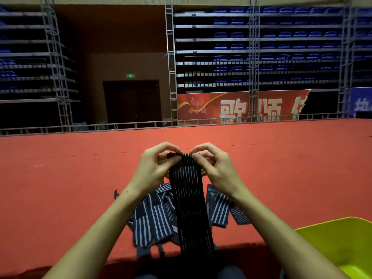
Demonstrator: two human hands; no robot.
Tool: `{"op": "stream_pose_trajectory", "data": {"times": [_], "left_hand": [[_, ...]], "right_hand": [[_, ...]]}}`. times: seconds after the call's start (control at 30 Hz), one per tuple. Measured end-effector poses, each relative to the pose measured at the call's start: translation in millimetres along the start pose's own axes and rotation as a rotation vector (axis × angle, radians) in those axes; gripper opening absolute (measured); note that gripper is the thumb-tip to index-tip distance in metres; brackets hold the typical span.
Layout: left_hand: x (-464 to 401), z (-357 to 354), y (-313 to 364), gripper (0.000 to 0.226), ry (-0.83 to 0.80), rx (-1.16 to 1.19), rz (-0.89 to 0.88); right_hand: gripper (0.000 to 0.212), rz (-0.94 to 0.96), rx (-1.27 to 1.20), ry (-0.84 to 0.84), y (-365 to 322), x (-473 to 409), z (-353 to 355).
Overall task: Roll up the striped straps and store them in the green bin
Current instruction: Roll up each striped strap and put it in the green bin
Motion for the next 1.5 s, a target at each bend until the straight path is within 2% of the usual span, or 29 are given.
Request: {"op": "stream_pose_trajectory", "data": {"times": [0.13,0.23,0.4,0.53,0.67,0.83,1.0,1.1,1.33,1.5], "left_hand": [[1.7,2.5,-3.1,0.012,-0.006,-0.022,-0.074],[3.7,6.7,-5.7,0.015,-0.026,-0.036,-0.060],[6.7,11.0,-6.9,0.015,-0.079,0.008,0.001],[5.5,9.3,-5.3,0.021,-0.046,0.119,0.056],[3.6,9.2,-7.3,0.020,-0.027,0.103,0.065],[3.5,12.1,-3.1,0.017,-0.019,0.020,0.005],[7.8,8.9,1.1,0.020,-0.027,0.158,0.171],[12.7,7.0,0.7,0.015,-0.027,0.152,0.171],[32.1,0.0,4.7,0.017,0.026,0.113,0.079],[40.7,-0.9,5.6,0.018,0.041,0.076,0.047]], "right_hand": [[0.013,-0.129,-0.106,-0.078,-3.4,1.0,-2.6],[0.014,-0.191,-0.184,-0.089,0.0,-2.3,-3.2],[0.013,-0.118,-0.122,-0.074,6.9,-3.6,-4.5],[0.021,-0.075,-0.042,-0.029,10.4,-3.6,-5.9],[0.017,-0.068,0.049,-0.021,12.6,-4.6,-3.8],[0.018,-0.051,0.015,-0.080,5.4,-1.9,-3.9],[0.026,-0.007,-0.038,-0.005,1.8,-0.7,-6.5],[0.033,-0.029,-0.076,0.012,0.6,7.2,-10.2],[0.021,-0.149,-0.122,0.009,-4.5,33.4,-8.2],[0.014,-0.109,-0.113,0.053,-8.5,40.6,-12.0]]}}
Point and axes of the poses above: each hand's wrist, its own x-axis away from the middle knuckle, its own z-axis out of the back of the hand, y = z × x, the point moved 2 cm from there along -x, towards the middle knuckle, and after that the axes turned 8 degrees about -x, right-handed, at the moved point
